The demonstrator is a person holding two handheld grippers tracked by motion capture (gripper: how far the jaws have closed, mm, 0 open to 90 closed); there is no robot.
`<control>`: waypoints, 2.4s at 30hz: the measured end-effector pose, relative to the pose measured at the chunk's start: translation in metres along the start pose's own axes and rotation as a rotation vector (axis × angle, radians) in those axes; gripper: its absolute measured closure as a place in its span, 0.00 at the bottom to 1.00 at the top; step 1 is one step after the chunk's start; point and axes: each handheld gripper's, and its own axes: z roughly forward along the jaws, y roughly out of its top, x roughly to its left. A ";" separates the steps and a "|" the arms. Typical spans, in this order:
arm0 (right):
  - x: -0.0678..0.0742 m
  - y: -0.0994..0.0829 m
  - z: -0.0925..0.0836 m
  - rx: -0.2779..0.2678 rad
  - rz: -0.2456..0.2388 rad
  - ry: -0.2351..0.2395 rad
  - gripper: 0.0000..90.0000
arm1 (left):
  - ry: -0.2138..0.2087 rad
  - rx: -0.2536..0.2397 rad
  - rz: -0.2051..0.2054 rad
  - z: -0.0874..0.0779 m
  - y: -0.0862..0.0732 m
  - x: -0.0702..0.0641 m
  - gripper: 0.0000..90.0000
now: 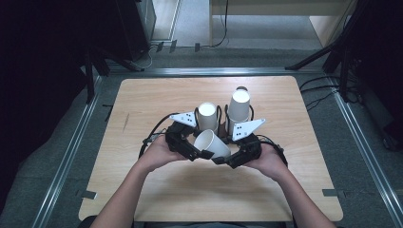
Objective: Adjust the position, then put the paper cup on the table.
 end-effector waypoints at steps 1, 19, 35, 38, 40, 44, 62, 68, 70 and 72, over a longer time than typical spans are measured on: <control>0.000 0.000 0.000 0.002 0.001 0.001 0.36 | 0.001 -0.006 0.000 0.000 0.000 0.000 0.15; -0.001 -0.001 0.000 -0.001 0.013 0.000 0.36 | 0.020 -0.028 0.009 0.000 0.001 -0.002 0.25; -0.005 -0.002 -0.006 0.015 0.061 -0.043 0.24 | 0.047 -0.024 -0.005 -0.010 0.002 0.001 0.25; -0.004 -0.003 -0.007 0.020 0.061 -0.045 0.24 | 0.059 -0.020 -0.003 -0.013 0.002 0.002 0.25; -0.004 -0.003 -0.008 0.027 0.051 -0.051 0.24 | 0.064 -0.026 -0.004 -0.015 0.003 0.002 0.25; -0.003 -0.004 -0.010 0.029 0.051 -0.055 0.24 | 0.079 -0.025 -0.008 -0.020 0.003 0.003 0.25; -0.002 -0.009 -0.024 0.040 0.063 -0.096 0.24 | 0.182 0.091 -0.016 -0.042 -0.006 0.013 0.25; -0.004 -0.010 -0.030 0.028 0.073 -0.126 0.24 | 0.215 0.101 -0.039 -0.054 -0.014 0.018 0.25; -0.005 -0.011 -0.032 0.028 0.077 -0.137 0.24 | 0.232 0.108 -0.045 -0.059 -0.017 0.020 0.25; -0.006 -0.012 -0.034 0.025 0.087 -0.144 0.24 | 0.248 0.115 -0.056 -0.064 -0.020 0.022 0.25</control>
